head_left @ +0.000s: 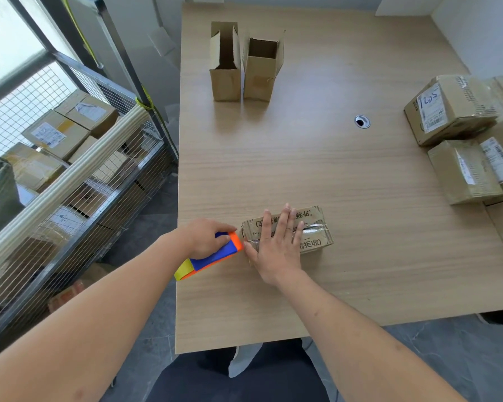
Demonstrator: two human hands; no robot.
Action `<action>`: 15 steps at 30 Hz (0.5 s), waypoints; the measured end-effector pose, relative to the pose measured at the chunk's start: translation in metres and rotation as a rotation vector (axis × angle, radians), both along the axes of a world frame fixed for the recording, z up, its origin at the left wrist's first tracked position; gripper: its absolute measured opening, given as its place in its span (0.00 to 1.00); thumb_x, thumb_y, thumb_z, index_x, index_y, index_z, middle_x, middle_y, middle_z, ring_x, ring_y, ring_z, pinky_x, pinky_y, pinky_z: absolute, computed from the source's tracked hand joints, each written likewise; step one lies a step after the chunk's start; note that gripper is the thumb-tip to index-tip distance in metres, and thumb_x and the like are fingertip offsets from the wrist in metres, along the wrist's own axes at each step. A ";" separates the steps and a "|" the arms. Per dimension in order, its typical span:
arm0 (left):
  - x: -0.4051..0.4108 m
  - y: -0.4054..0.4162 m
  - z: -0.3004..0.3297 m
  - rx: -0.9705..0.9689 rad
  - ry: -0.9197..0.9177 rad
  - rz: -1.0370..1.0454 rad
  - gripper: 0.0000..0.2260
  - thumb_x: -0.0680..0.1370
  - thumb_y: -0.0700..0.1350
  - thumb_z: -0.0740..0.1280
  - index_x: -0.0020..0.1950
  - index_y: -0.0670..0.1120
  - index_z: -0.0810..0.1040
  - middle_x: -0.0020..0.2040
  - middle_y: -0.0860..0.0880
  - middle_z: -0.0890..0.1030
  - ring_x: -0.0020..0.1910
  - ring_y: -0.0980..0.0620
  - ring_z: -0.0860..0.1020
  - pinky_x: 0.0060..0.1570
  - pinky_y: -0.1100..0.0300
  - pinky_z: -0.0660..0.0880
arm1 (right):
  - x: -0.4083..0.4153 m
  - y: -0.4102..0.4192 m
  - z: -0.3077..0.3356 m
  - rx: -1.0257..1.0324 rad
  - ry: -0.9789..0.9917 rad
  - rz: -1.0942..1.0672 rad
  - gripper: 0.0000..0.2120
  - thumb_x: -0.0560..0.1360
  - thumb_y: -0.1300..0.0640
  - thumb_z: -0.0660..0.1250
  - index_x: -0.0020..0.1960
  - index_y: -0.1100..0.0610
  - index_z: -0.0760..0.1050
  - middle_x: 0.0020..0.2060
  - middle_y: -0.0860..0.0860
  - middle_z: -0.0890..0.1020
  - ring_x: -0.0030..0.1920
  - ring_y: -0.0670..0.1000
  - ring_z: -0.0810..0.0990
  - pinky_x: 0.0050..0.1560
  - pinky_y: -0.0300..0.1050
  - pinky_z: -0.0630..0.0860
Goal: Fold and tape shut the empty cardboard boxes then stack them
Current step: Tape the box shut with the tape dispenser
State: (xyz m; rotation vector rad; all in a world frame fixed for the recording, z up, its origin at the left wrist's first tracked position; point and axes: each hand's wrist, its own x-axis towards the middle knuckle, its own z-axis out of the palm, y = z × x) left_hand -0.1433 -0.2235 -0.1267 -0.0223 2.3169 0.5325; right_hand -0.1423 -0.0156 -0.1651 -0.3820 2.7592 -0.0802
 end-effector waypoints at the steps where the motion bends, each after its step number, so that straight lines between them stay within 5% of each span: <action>1: 0.002 0.000 0.000 0.004 0.023 0.013 0.20 0.85 0.57 0.56 0.78 0.65 0.66 0.77 0.52 0.70 0.74 0.46 0.69 0.71 0.52 0.66 | -0.001 0.000 0.001 0.008 -0.011 0.007 0.45 0.80 0.31 0.51 0.82 0.58 0.38 0.76 0.69 0.30 0.77 0.68 0.27 0.76 0.69 0.33; 8: 0.007 -0.016 0.007 0.023 0.201 0.040 0.21 0.85 0.57 0.56 0.78 0.67 0.62 0.74 0.54 0.73 0.71 0.46 0.72 0.64 0.54 0.70 | -0.010 -0.004 0.009 -0.012 -0.052 0.111 0.47 0.72 0.43 0.74 0.80 0.52 0.51 0.78 0.66 0.32 0.78 0.65 0.28 0.78 0.61 0.33; 11: 0.012 -0.026 0.014 0.031 0.277 0.020 0.22 0.85 0.58 0.55 0.78 0.72 0.55 0.64 0.50 0.80 0.57 0.44 0.77 0.50 0.53 0.70 | -0.025 0.014 0.011 -0.088 -0.048 0.298 0.46 0.69 0.47 0.79 0.78 0.49 0.55 0.81 0.61 0.38 0.81 0.59 0.34 0.81 0.55 0.39; 15: 0.015 -0.033 0.023 0.118 0.395 0.014 0.25 0.83 0.63 0.53 0.77 0.76 0.45 0.46 0.48 0.75 0.44 0.46 0.76 0.50 0.50 0.73 | -0.037 0.040 0.019 -0.087 0.066 0.484 0.53 0.65 0.50 0.82 0.81 0.43 0.55 0.82 0.58 0.49 0.82 0.58 0.46 0.81 0.54 0.48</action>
